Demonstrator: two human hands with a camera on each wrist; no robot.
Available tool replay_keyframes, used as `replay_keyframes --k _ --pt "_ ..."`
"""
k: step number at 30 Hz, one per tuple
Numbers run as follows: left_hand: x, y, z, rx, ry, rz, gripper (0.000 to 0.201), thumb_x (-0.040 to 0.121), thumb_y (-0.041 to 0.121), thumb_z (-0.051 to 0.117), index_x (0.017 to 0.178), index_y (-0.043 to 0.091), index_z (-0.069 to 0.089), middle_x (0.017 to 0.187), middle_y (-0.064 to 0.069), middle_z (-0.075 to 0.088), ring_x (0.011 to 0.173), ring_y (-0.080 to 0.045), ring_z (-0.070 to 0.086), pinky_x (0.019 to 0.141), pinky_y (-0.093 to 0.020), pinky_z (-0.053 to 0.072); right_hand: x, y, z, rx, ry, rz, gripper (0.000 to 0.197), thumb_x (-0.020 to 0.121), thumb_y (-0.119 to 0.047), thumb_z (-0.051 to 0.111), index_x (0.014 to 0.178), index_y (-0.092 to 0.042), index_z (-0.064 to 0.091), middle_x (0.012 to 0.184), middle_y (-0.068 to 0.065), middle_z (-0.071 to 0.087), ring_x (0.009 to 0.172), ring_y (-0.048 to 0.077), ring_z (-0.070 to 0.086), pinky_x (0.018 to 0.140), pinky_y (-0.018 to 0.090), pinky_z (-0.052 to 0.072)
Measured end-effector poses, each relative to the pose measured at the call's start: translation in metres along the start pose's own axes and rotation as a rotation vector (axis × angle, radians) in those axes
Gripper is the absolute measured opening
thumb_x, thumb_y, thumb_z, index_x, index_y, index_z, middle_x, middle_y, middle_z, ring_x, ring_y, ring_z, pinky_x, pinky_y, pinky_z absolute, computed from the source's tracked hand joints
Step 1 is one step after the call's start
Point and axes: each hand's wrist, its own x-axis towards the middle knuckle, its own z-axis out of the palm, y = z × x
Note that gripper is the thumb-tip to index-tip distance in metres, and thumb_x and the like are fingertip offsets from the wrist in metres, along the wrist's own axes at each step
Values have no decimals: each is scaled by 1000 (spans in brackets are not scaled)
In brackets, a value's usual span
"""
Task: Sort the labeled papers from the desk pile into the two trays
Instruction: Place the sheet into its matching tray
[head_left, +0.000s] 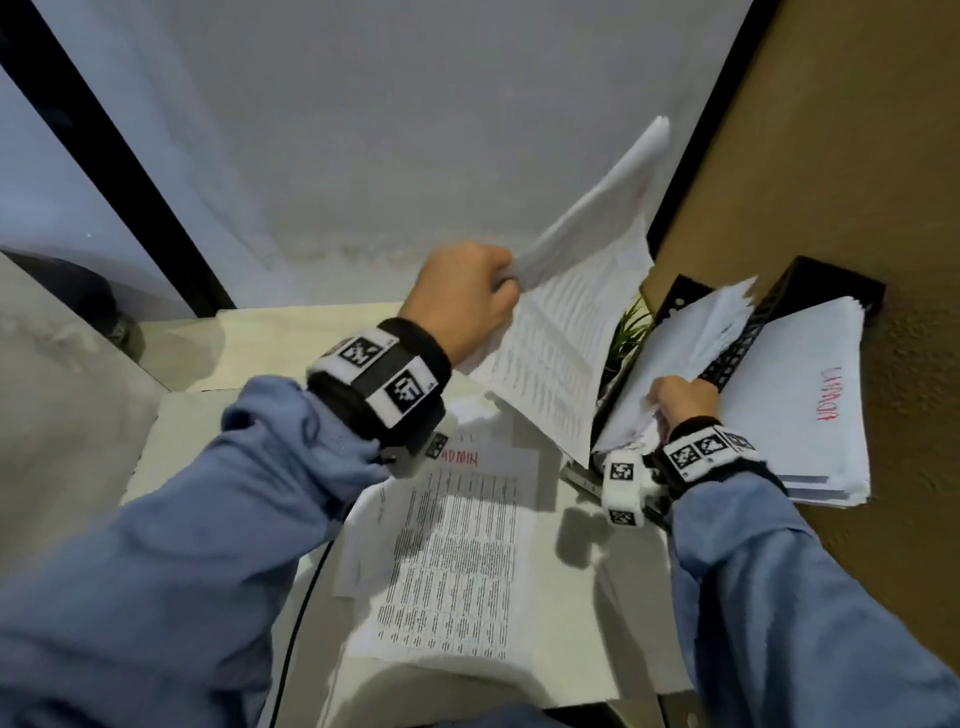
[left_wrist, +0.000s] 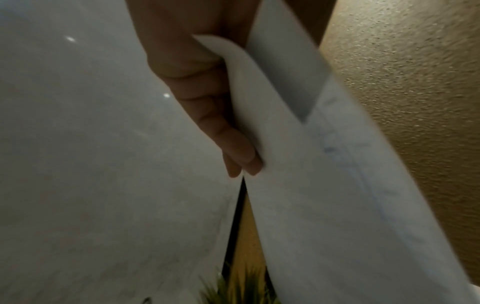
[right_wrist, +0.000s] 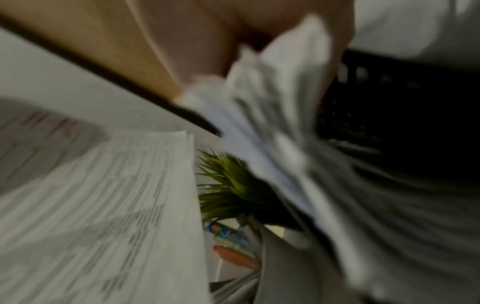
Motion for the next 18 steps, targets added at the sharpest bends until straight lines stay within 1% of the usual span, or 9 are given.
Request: replay_keyframes --k 2,5,8,10,11,12,14,16,18 --pt "14 18 8 65 -49 56 18 88 15 50 78 3 60 74 -15 60 76 -34 57 64 -33 38 2 1 -6 6 5 -100 17 80 8 43 70 -6 44 62 6 37 49 19 35 39 17 28" --pt "29 42 26 147 -97 141 18 89 16 47 80 3 57 84 -17 64 83 -35 59 66 -34 40 -1 -8 -17 -5 -23 -203 15 79 13 41 80 0 48 59 6 38 44 17 38 31 8 24" --pt "42 61 46 178 -127 177 16 88 14 46 81 5 57 90 -20 65 87 -38 59 64 -32 33 2 -17 -25 5 -52 -274 19 75 13 41 85 0 51 63 8 41 48 19 41 33 10 28" --pt "49 72 61 188 -147 178 16 88 12 46 86 3 59 94 -21 65 89 -39 59 65 -33 33 4 -22 -27 7 -58 -307 24 69 7 44 88 0 56 69 13 49 55 25 48 39 15 37" --pt "51 77 67 186 -160 175 16 88 10 46 87 2 60 94 -21 65 89 -39 59 65 -33 33 4 -25 -27 -8 -54 -314 31 64 1 45 92 -2 58 72 14 52 58 27 52 44 20 41" --pt "54 81 74 177 -172 166 16 88 9 46 88 2 60 95 -21 65 89 -39 59 65 -33 34 5 -27 -28 -28 -53 -326 37 59 -3 44 93 -4 59 75 15 54 62 28 54 48 26 43" --pt "58 88 88 152 -198 140 15 88 8 47 90 1 61 94 -22 65 88 -39 60 65 -33 36 9 -34 -29 -61 -64 -357 38 54 -5 42 87 -9 60 76 14 54 68 27 54 57 32 43" --pt "61 93 101 132 -240 121 17 88 7 48 93 -1 62 97 -22 66 90 -39 60 66 -32 36 13 -41 -28 -141 -60 -391 39 54 -9 41 87 -16 60 83 12 58 78 28 56 68 35 46" --pt "64 94 115 91 -289 96 18 89 7 49 95 -2 64 98 -23 66 92 -38 61 67 -31 36 15 -49 -27 -268 -25 -427 40 63 -14 41 97 -13 61 99 16 62 93 34 59 82 42 50"
